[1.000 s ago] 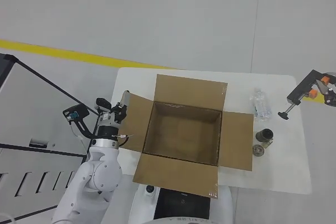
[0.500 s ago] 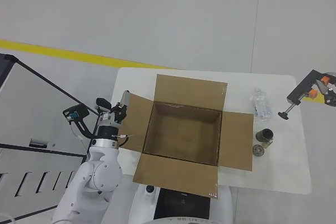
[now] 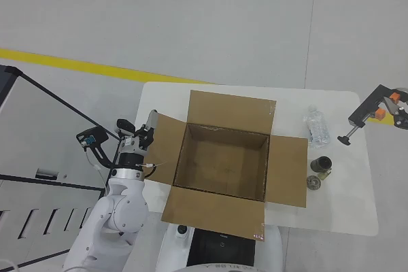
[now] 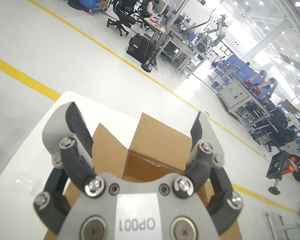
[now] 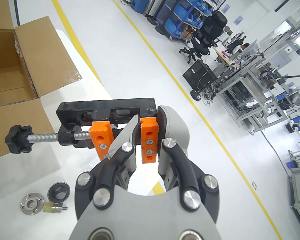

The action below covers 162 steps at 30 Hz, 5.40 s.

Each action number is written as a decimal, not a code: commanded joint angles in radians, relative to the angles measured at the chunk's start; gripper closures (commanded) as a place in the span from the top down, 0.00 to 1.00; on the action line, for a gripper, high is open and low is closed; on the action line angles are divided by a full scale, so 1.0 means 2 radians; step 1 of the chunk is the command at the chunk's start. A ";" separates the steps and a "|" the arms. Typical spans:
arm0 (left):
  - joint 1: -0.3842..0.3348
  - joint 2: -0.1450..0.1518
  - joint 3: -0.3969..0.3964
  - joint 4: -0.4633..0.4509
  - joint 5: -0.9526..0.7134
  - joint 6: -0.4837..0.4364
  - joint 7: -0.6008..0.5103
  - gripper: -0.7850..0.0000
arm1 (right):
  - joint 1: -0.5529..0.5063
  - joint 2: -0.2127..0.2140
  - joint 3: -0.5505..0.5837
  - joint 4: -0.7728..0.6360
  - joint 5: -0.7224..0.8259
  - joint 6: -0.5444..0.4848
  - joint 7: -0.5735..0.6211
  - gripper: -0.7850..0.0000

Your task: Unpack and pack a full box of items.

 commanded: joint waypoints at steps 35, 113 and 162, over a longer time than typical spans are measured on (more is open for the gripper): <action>0.000 0.000 0.000 0.000 0.000 0.000 0.000 1.00 | 0.000 0.000 0.000 0.000 0.000 0.000 0.000 0.00; 0.000 0.000 0.000 0.000 0.000 0.000 0.000 1.00 | -0.154 0.012 -0.102 0.121 0.405 0.113 0.490 0.00; 0.000 0.000 0.000 0.000 0.000 0.000 0.000 1.00 | -0.118 0.022 0.001 0.116 0.640 0.092 0.566 0.27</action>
